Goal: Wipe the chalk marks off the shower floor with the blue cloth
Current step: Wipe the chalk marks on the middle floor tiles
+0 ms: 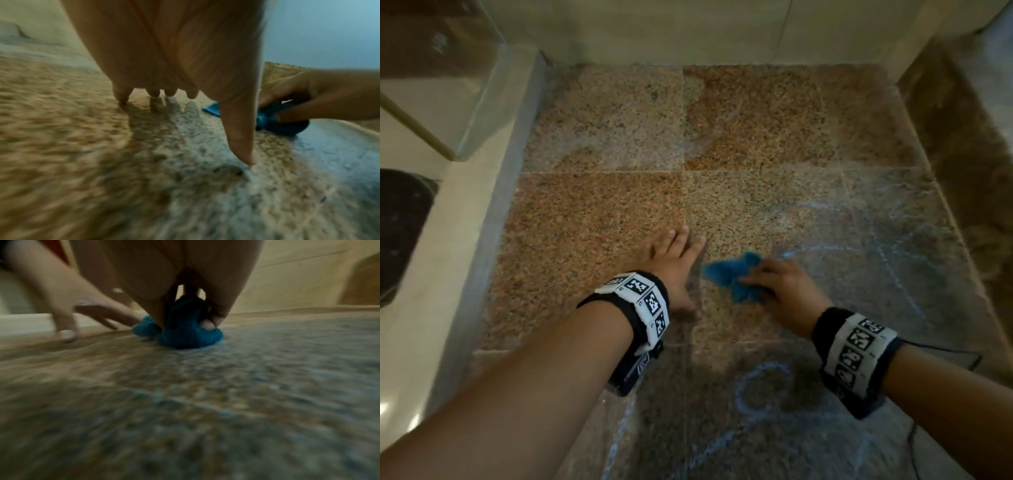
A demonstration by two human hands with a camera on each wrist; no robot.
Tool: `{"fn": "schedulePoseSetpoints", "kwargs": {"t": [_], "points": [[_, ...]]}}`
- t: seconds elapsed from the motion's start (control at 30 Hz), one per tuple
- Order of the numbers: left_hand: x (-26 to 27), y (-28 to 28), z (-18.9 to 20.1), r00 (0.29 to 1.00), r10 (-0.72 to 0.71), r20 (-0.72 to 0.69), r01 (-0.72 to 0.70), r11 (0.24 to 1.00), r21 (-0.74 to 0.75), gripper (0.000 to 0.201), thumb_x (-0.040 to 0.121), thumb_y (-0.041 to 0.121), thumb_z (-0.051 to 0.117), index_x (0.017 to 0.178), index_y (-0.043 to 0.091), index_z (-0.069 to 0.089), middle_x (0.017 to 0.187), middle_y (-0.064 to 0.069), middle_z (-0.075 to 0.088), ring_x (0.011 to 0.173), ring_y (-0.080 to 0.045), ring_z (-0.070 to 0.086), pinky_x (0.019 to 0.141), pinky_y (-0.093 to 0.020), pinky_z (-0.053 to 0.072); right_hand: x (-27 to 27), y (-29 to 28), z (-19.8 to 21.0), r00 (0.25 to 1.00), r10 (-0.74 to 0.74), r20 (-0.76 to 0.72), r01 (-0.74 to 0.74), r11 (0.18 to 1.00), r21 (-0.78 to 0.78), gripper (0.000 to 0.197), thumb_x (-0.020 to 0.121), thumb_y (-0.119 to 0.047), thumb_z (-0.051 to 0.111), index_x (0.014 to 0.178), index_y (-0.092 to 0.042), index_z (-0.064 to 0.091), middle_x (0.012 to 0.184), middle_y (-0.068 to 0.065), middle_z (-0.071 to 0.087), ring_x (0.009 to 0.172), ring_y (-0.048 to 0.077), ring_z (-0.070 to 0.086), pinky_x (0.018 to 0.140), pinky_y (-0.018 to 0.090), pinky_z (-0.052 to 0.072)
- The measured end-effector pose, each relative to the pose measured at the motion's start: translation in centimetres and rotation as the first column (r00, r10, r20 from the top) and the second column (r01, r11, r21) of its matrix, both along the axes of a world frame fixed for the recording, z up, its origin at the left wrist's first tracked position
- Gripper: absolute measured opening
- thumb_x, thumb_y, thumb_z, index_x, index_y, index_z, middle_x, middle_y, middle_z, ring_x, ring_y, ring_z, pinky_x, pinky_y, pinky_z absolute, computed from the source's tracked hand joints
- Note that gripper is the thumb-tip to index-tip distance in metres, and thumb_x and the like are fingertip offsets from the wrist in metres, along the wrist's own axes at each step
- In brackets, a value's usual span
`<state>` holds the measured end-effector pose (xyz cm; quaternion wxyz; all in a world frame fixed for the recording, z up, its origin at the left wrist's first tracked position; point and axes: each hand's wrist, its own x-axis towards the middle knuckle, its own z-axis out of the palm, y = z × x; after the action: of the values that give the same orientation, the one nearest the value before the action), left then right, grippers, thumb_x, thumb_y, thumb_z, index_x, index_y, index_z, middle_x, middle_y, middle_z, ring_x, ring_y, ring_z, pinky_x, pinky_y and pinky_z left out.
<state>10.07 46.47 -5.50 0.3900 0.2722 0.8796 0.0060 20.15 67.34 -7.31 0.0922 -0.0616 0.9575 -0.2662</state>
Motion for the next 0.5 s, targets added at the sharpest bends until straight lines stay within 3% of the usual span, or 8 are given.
{"fn": "schedulePoseSetpoints", "kwargs": {"t": [0.07, 0.13, 0.2, 0.27, 0.3, 0.37, 0.4, 0.5], "points": [[0.1, 1.9, -0.3, 0.999, -0.030, 0.035, 0.030, 1.000, 0.008, 0.134, 0.065, 0.062, 0.078, 0.150, 0.031, -0.021, 0.154, -0.002, -0.036, 0.143, -0.024, -0.028, 0.115, -0.056, -0.010, -0.4, 2.0, -0.5, 0.978, -0.209, -0.008, 0.209, 0.978, -0.008, 0.033, 0.082, -0.002, 0.058, 0.110, -0.015, 0.070, 0.113, 0.011, 0.062, 0.099, 0.040, 0.057, 0.092, 0.048, 0.047], [0.5, 3.3, -0.7, 0.998, -0.045, 0.038, 0.046, 0.998, -0.033, 0.138, 0.061, 0.067, 0.077, 0.148, 0.032, -0.024, 0.151, -0.002, -0.041, 0.141, -0.026, -0.032, 0.112, -0.062, -0.013, -0.4, 1.6, -0.9, 0.959, -0.276, -0.058, 0.280, 0.958, 0.062, 0.032, 0.080, 0.000, 0.063, 0.109, -0.013, 0.070, 0.109, 0.013, 0.063, 0.093, 0.042, 0.057, 0.087, 0.047, 0.048], [0.8, 3.9, -1.1, 0.999, -0.045, 0.016, 0.046, 0.995, -0.085, 0.142, 0.058, 0.070, 0.077, 0.146, 0.032, -0.028, 0.148, -0.004, -0.045, 0.140, -0.028, -0.035, 0.110, -0.065, -0.014, 0.4, -0.2, -0.2, 0.964, -0.164, -0.207, 0.186, 0.978, 0.093, 0.032, 0.068, -0.004, 0.072, 0.099, -0.012, 0.073, 0.094, 0.012, 0.066, 0.081, 0.037, 0.057, 0.073, 0.042, 0.055], [0.9, 4.1, -1.2, 0.999, -0.036, 0.004, 0.036, 0.994, -0.103, 0.142, 0.059, 0.069, 0.077, 0.146, 0.032, -0.029, 0.147, -0.004, -0.046, 0.139, -0.029, -0.036, 0.110, -0.066, -0.013, 2.0, -1.4, 0.1, 0.950, 0.086, -0.300, -0.037, 0.986, 0.164, 0.028, 0.065, -0.017, 0.064, 0.090, -0.018, 0.075, 0.085, 0.003, 0.068, 0.082, 0.019, 0.052, 0.063, 0.028, 0.056], [1.0, 4.1, -1.1, 1.000, -0.029, 0.000, 0.028, 0.994, -0.103, 0.141, 0.060, 0.067, 0.077, 0.146, 0.033, -0.028, 0.148, -0.004, -0.045, 0.139, -0.029, -0.035, 0.110, -0.066, -0.013, 2.8, -1.5, -0.1, 0.944, 0.208, -0.255, -0.152, 0.963, 0.224, 0.029, 0.065, -0.022, 0.063, 0.092, -0.022, 0.075, 0.089, -0.001, 0.069, 0.083, 0.016, 0.052, 0.062, 0.025, 0.056], [1.1, 4.0, -1.0, 1.000, -0.022, -0.004, 0.021, 0.995, -0.100, 0.138, 0.062, 0.065, 0.077, 0.147, 0.034, -0.027, 0.148, -0.004, -0.045, 0.140, -0.028, -0.034, 0.111, -0.065, -0.011, 3.3, -0.4, -0.7, 0.947, 0.313, -0.065, -0.297, 0.937, 0.185, 0.037, 0.070, -0.024, 0.068, 0.107, -0.025, 0.070, 0.105, 0.001, 0.065, 0.086, 0.025, 0.059, 0.066, 0.035, 0.059], [1.0, 3.9, -1.0, 1.000, -0.024, -0.004, 0.024, 0.995, -0.098, 0.139, 0.061, 0.066, 0.077, 0.147, 0.034, -0.027, 0.148, -0.003, -0.045, 0.140, -0.027, -0.034, 0.111, -0.065, -0.011, 2.8, 0.9, -1.3, 0.951, 0.307, -0.042, -0.297, 0.940, 0.167, 0.039, 0.073, -0.022, 0.068, 0.112, -0.026, 0.067, 0.111, 0.005, 0.063, 0.087, 0.032, 0.060, 0.067, 0.042, 0.058], [1.0, 3.7, -1.0, 1.000, -0.027, 0.007, 0.027, 0.995, -0.095, 0.144, 0.056, 0.070, 0.077, 0.145, 0.034, -0.029, 0.147, -0.002, -0.046, 0.139, -0.027, -0.035, 0.109, -0.064, -0.013, -0.8, 4.6, -1.3, 0.995, 0.007, -0.103, 0.006, 0.991, 0.132, 0.035, 0.078, -0.006, 0.066, 0.111, -0.019, 0.069, 0.117, 0.014, 0.060, 0.091, 0.043, 0.058, 0.080, 0.050, 0.053]]}}
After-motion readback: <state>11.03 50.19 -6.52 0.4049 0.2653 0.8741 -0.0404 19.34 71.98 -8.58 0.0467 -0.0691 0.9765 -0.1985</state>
